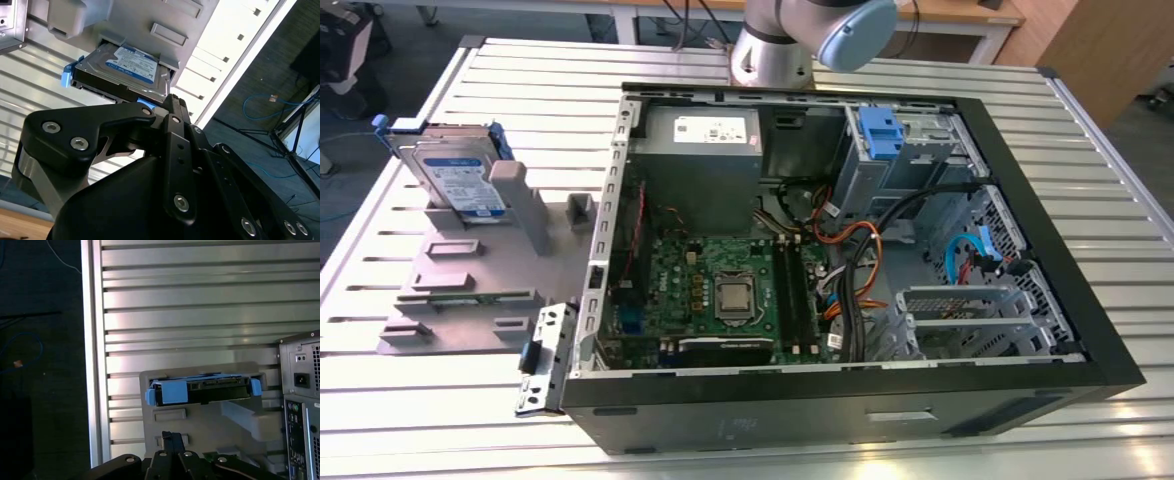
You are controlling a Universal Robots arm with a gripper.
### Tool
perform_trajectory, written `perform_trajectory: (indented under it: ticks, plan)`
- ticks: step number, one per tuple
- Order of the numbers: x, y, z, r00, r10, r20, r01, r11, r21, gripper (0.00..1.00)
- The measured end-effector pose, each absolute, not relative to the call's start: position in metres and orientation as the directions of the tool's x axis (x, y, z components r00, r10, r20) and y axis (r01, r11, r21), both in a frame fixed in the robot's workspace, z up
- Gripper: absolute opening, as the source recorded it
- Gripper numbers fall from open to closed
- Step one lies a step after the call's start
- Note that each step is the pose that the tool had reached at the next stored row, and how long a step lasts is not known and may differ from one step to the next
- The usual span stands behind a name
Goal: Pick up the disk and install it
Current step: 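Reach for the disk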
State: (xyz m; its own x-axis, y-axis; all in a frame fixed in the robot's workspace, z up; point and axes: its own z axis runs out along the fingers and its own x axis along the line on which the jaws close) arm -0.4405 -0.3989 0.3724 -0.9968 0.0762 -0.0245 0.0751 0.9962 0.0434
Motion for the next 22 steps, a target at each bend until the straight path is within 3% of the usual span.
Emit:
perform_trajectory:
  ticks: [22]
  plan:
    - [-0.384,-0.399,0.371,-0.997,0.076,-0.013,0.076,0.996,0.042,0.11]
